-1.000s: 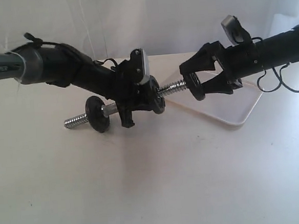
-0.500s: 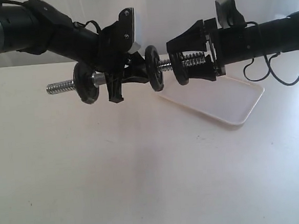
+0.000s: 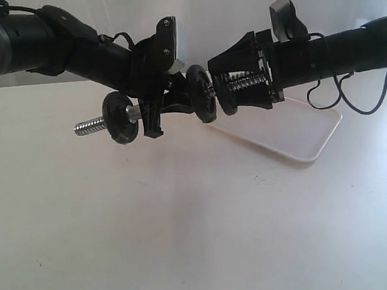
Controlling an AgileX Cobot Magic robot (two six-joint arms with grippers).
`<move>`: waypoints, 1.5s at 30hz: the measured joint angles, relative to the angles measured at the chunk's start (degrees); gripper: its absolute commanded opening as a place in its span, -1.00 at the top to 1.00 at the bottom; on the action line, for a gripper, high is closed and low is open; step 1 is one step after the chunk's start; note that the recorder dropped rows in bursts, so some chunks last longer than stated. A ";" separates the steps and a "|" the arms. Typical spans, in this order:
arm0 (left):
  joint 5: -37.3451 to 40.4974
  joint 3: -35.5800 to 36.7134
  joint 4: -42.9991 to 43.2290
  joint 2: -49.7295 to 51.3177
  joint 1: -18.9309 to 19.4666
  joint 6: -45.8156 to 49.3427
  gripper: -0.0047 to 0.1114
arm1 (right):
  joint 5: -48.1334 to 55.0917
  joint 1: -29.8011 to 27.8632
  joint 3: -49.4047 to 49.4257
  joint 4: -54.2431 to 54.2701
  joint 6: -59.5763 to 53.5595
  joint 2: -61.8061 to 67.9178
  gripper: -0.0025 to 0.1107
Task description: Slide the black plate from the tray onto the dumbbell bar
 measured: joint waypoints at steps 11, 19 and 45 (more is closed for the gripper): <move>0.81 0.00 -1.32 2.88 0.00 -0.84 0.92 | -0.40 1.10 0.00 -2.90 -1.34 0.60 -0.77; 0.90 0.00 -0.52 3.08 -0.11 -2.32 0.92 | -0.92 1.46 0.00 -8.63 -1.09 -0.51 -0.77; 2.41 -3.13 -6.82 18.17 -0.13 -5.29 0.92 | -10.64 -0.30 0.34 -28.14 -2.06 -7.17 -0.42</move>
